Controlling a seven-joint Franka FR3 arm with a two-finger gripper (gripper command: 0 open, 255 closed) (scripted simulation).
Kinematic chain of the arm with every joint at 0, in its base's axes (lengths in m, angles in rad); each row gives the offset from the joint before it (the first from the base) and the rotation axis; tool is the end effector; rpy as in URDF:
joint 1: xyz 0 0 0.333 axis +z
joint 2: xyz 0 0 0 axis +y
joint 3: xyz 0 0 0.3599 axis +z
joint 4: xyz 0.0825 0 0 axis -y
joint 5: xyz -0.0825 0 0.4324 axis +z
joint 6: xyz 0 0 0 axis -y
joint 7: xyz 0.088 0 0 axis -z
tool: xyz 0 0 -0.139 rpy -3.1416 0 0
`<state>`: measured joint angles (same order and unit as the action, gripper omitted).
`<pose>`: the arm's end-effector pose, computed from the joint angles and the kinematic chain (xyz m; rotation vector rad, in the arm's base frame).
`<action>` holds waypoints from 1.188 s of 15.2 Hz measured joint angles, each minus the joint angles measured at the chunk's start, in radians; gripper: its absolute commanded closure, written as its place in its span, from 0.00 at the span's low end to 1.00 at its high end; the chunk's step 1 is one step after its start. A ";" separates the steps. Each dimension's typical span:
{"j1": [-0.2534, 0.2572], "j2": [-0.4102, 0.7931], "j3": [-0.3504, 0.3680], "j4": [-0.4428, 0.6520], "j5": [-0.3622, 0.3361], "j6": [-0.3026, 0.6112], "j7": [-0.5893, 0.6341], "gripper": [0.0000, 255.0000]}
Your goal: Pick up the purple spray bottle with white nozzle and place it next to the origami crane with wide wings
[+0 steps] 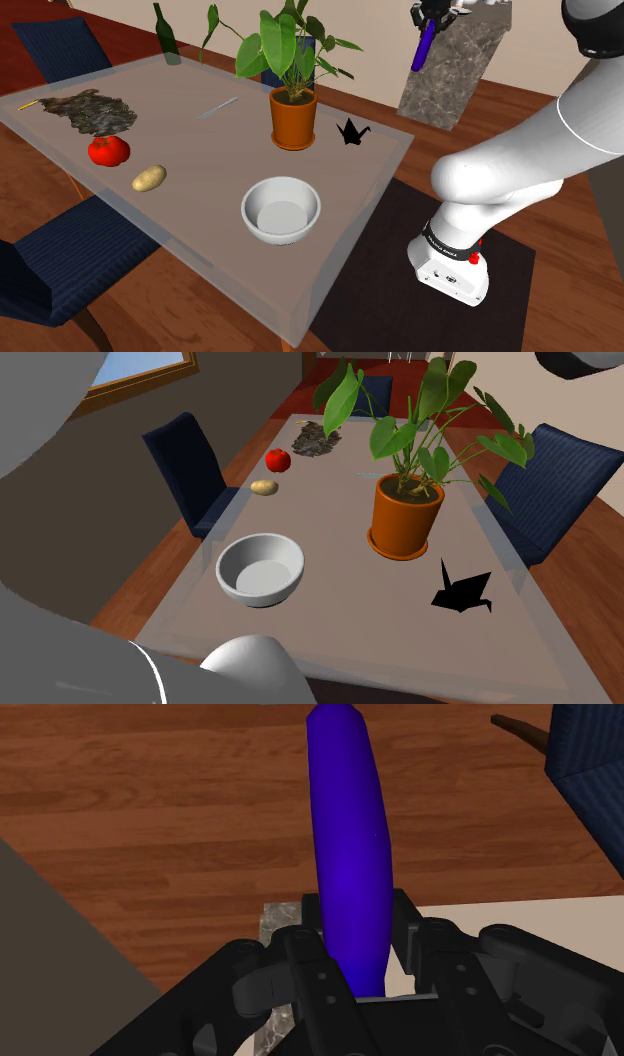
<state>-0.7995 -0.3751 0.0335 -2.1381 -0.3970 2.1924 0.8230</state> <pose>0.3625 -0.3788 0.6116 2.0508 -1.7732 0.6024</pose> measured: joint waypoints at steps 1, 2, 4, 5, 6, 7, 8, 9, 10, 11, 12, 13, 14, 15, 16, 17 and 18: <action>-0.005 0.022 -0.013 0.025 0.003 0.003 -0.020 1.00; -0.008 0.032 -0.023 0.038 0.006 0.005 -0.035 1.00; -0.014 0.043 -0.036 0.033 0.004 0.026 -0.046 1.00; -0.015 0.043 -0.038 0.021 0.001 0.039 -0.043 1.00; -0.016 0.045 -0.038 0.008 -0.003 0.053 -0.038 1.00; -0.018 0.043 -0.039 -0.007 -0.006 0.065 -0.035 1.00; -0.019 0.044 -0.040 -0.018 -0.009 0.078 -0.031 1.00; -0.020 0.045 -0.039 -0.030 -0.013 0.090 -0.025 1.00; -0.021 0.047 -0.039 -0.041 -0.017 0.102 -0.019 1.00; -0.022 0.050 -0.038 -0.050 -0.021 0.112 -0.013 1.00; -0.024 0.051 -0.039 -0.065 -0.026 0.128 -0.007 1.00; -0.026 0.051 -0.039 -0.078 -0.030 0.141 -0.001 1.00; -0.027 0.056 -0.039 -0.084 -0.034 0.151 0.004 1.00; -0.029 0.056 -0.039 -0.098 -0.039 0.164 0.010 1.00; -0.030 0.058 -0.038 -0.110 -0.044 0.177 0.017 1.00; -0.032 0.059 -0.038 -0.120 -0.048 0.188 0.021 1.00; -0.034 0.062 -0.038 -0.129 -0.053 0.200 0.027 1.00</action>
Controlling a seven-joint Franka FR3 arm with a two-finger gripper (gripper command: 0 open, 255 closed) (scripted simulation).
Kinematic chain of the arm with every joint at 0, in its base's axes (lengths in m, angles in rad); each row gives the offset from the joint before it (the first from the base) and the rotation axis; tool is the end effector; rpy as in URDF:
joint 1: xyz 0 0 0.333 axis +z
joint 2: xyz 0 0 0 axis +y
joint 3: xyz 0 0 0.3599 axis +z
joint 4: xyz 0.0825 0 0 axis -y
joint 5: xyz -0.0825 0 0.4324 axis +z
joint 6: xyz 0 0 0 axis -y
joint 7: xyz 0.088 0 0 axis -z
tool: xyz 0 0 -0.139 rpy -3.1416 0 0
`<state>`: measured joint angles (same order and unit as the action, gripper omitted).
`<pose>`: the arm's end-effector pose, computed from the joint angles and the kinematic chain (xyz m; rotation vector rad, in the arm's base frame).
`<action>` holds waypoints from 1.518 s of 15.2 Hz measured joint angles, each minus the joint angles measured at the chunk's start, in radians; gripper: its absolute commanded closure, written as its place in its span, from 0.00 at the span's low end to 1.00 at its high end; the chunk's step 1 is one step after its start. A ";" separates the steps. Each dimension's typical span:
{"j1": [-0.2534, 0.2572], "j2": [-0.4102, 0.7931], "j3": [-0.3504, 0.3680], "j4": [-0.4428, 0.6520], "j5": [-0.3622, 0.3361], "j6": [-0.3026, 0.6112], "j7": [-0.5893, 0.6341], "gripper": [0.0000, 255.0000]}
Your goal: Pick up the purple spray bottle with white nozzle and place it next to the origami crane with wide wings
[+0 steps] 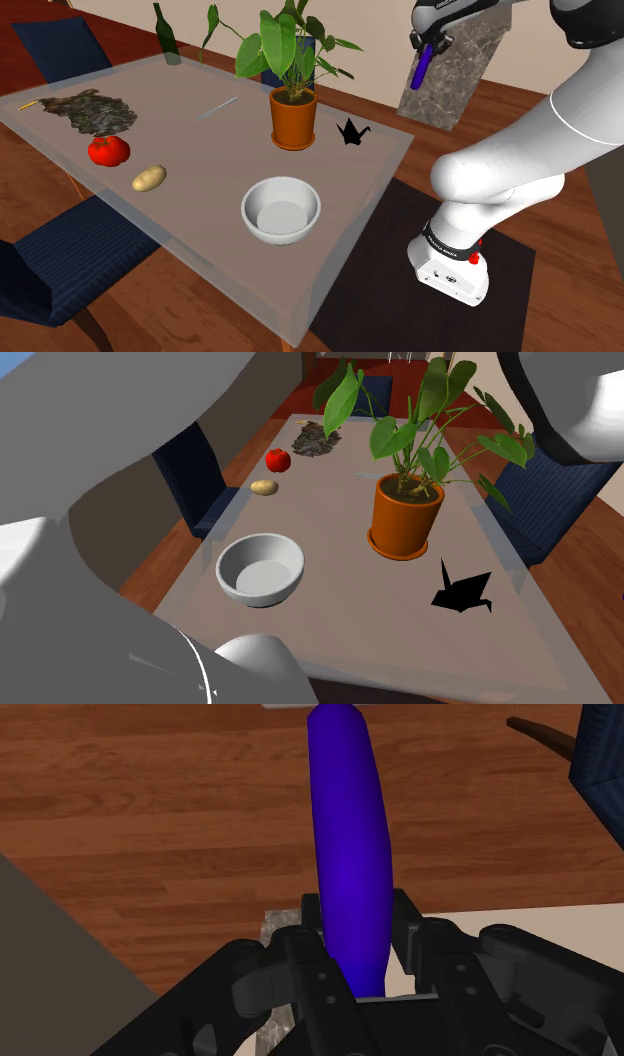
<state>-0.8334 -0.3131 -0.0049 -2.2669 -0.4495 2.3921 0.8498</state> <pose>0.3508 -0.4099 0.5300 2.0514 -1.7712 0.6016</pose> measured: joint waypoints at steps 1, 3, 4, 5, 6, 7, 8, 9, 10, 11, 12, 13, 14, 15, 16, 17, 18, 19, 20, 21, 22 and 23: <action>-0.002 0.002 0.001 -0.011 -0.005 0.012 0.007 1.00; -0.006 0.011 0.002 -0.028 -0.016 0.037 0.021 1.00; -0.008 0.012 0.002 -0.042 -0.023 0.051 0.028 1.00; -0.011 0.018 0.003 -0.051 -0.029 0.065 0.036 1.00; -0.012 0.022 0.004 -0.057 -0.035 0.074 0.043 1.00; -0.015 0.028 0.004 -0.062 -0.040 0.085 0.048 1.00; -0.018 0.034 0.004 -0.070 -0.048 0.099 0.056 1.00; -0.020 0.040 0.005 -0.079 -0.055 0.112 0.065 1.00; -0.023 0.049 0.007 -0.084 -0.063 0.125 0.075 1.00; -0.026 0.053 0.008 -0.093 -0.071 0.137 0.083 1.00; -0.028 0.054 0.009 -0.105 -0.080 0.150 0.094 1.00; -0.032 0.062 0.010 -0.112 -0.089 0.163 0.103 1.00; -0.035 0.066 0.012 -0.121 -0.098 0.175 0.114 1.00; -0.038 0.070 0.013 -0.129 -0.106 0.187 0.122 1.00; -0.042 0.079 0.015 -0.135 -0.117 0.200 0.135 1.00; -0.046 0.087 0.014 -0.140 -0.126 0.213 0.141 1.00; -0.048 0.094 0.018 -0.145 -0.137 0.223 0.156 1.00; -0.054 0.104 0.018 -0.151 -0.150 0.238 0.167 1.00; -0.058 0.111 0.019 -0.156 -0.160 0.250 0.176 1.00; -0.061 0.115 0.021 -0.163 -0.172 0.259 0.189 1.00; -0.065 0.124 0.023 -0.168 -0.185 0.272 0.203 1.00; -0.070 0.133 0.025 -0.172 -0.199 0.284 0.216 1.00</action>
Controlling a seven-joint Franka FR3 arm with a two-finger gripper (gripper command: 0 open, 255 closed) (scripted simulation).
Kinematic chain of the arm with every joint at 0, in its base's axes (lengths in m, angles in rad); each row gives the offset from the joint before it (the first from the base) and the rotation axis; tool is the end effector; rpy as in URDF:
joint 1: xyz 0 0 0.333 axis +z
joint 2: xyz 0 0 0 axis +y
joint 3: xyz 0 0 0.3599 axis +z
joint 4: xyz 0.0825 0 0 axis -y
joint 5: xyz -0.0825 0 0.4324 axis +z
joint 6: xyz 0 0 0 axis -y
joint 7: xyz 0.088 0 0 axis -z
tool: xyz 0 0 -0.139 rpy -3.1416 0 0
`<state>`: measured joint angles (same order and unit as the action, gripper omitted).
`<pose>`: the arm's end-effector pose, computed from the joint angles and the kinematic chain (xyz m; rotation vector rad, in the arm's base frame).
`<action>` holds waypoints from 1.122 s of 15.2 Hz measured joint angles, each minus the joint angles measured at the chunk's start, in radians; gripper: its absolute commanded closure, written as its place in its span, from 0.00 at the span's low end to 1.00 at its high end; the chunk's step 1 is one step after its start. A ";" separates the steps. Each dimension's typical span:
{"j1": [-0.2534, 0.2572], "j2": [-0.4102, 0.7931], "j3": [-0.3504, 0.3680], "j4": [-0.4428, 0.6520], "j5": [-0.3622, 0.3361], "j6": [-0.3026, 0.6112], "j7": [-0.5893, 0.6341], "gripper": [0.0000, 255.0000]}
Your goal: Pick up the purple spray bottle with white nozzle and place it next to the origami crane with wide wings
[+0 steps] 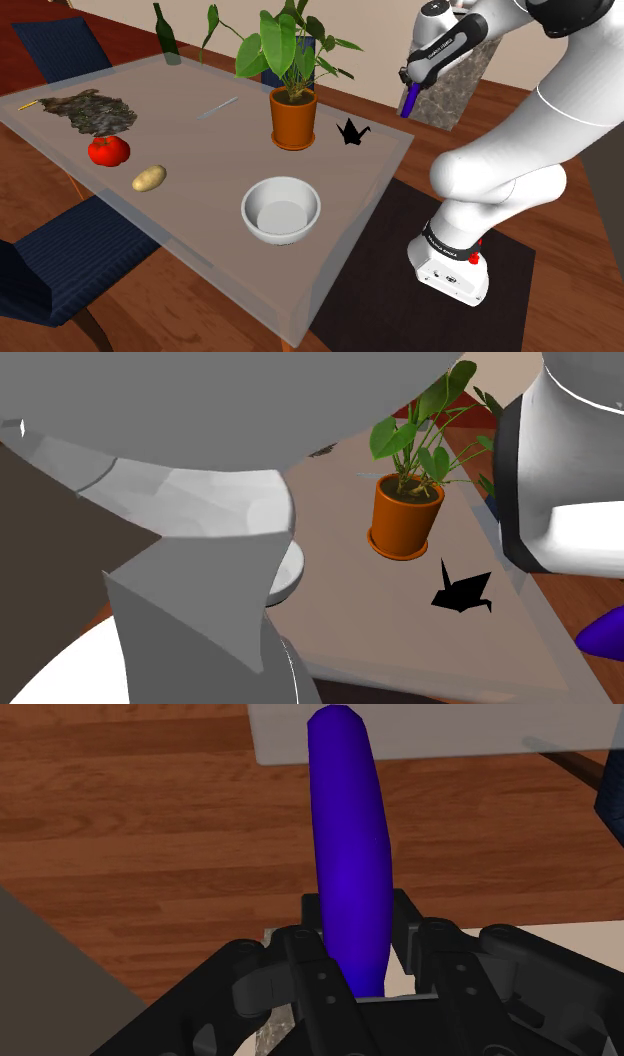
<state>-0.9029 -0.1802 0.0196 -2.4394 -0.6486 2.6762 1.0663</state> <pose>0.3488 -0.4093 0.3968 2.0512 -1.7710 0.6019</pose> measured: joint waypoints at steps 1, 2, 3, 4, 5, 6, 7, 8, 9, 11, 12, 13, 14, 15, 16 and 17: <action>-0.004 0.008 0.001 -0.005 -0.013 0.012 0.012 1.00; -0.010 0.018 0.002 -0.008 -0.029 0.024 0.028 1.00; -0.012 0.024 0.006 -0.012 -0.042 0.031 0.042 1.00; -0.017 0.035 0.007 -0.014 -0.058 0.043 0.057 1.00; -0.022 0.046 0.008 -0.016 -0.075 0.054 0.073 1.00; -0.025 0.056 0.011 -0.018 -0.093 0.064 0.092 1.00; -0.030 0.068 0.013 -0.019 -0.113 0.074 0.112 1.00; -0.035 0.076 0.013 -0.023 -0.132 0.085 0.129 1.00; -0.039 0.086 0.014 -0.024 -0.152 0.095 0.147 1.00; -0.047 0.110 0.015 -0.024 -0.194 0.114 0.187 1.00; -0.050 0.120 0.016 -0.025 -0.217 0.122 0.209 1.00; -0.055 0.134 0.016 -0.022 -0.242 0.132 0.232 1.00; -0.057 0.143 0.016 -0.024 -0.265 0.139 0.254 1.00; -0.060 0.157 0.015 -0.022 -0.292 0.148 0.279 1.00; -0.060 0.170 0.017 -0.018 -0.316 0.152 0.305 1.00; -0.063 0.178 0.015 -0.017 -0.337 0.159 0.324 1.00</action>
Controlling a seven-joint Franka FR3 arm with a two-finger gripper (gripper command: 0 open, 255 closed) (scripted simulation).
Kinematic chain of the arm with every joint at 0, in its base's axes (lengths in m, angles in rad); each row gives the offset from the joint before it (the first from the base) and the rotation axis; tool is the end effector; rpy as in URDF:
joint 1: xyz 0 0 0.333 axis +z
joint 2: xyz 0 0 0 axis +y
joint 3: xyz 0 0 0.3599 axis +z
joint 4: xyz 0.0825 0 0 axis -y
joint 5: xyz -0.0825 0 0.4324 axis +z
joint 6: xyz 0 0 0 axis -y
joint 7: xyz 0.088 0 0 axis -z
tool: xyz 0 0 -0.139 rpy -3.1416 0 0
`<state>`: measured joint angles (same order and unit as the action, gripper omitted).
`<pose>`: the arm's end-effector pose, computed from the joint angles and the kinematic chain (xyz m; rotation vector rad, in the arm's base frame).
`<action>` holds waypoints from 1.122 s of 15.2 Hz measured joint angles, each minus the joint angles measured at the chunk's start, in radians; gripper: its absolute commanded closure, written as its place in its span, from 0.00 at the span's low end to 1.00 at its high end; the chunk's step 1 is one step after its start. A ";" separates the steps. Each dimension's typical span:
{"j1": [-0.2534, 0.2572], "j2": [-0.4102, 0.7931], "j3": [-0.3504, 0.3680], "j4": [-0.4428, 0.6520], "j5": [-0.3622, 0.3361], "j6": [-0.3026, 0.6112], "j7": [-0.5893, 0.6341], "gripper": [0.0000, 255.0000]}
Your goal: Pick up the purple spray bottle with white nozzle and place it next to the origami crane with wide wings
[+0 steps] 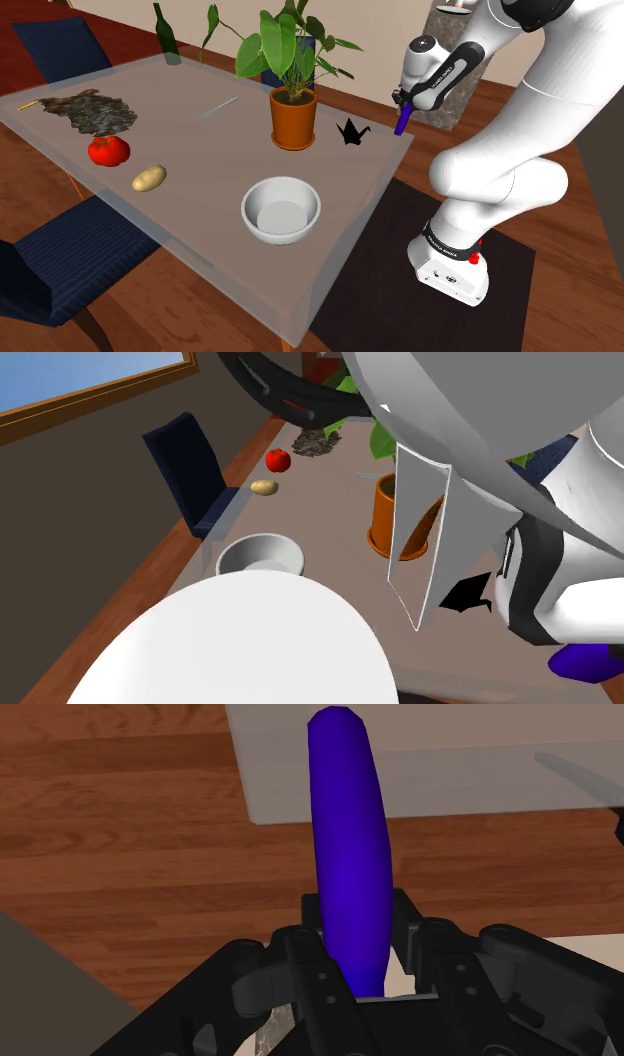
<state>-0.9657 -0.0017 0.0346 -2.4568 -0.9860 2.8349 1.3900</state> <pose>0.3495 -0.4112 0.3025 2.0512 -1.7710 0.6019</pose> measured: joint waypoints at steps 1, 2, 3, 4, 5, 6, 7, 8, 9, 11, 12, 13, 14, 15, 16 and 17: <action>-0.001 0.015 -0.001 0.003 -0.032 0.007 0.032 1.00; -0.002 0.028 -0.002 0.007 -0.057 0.012 0.056 1.00; -0.003 0.034 -0.004 0.008 -0.070 0.017 0.067 1.00; -0.004 0.035 -0.006 0.007 -0.078 0.019 0.073 1.00; -0.004 0.036 -0.006 0.006 -0.082 0.021 0.076 1.00; -0.004 0.036 -0.007 0.006 -0.083 0.021 0.077 1.00; -0.004 0.036 -0.007 0.006 -0.084 0.021 0.078 1.00; -0.004 0.036 -0.007 0.006 -0.084 0.021 0.078 1.00; -0.004 0.037 -0.007 0.006 -0.084 0.021 0.078 0.00; -0.004 0.036 -0.007 0.006 -0.084 0.022 0.079 0.00; -0.004 0.036 -0.007 0.006 -0.085 0.022 0.079 0.00; -0.004 0.036 -0.007 0.006 -0.085 0.022 0.079 0.00; -0.004 0.036 -0.007 0.006 -0.085 0.022 0.079 0.00; -0.004 0.036 -0.007 0.006 -0.085 0.022 0.079 0.00; -0.003 0.018 -0.004 -0.005 -0.065 0.016 0.061 0.00; 0.000 -0.016 0.001 -0.026 -0.028 0.005 0.030 0.00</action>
<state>-0.9655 -0.0179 0.0355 -2.4825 -1.0139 2.8398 1.4196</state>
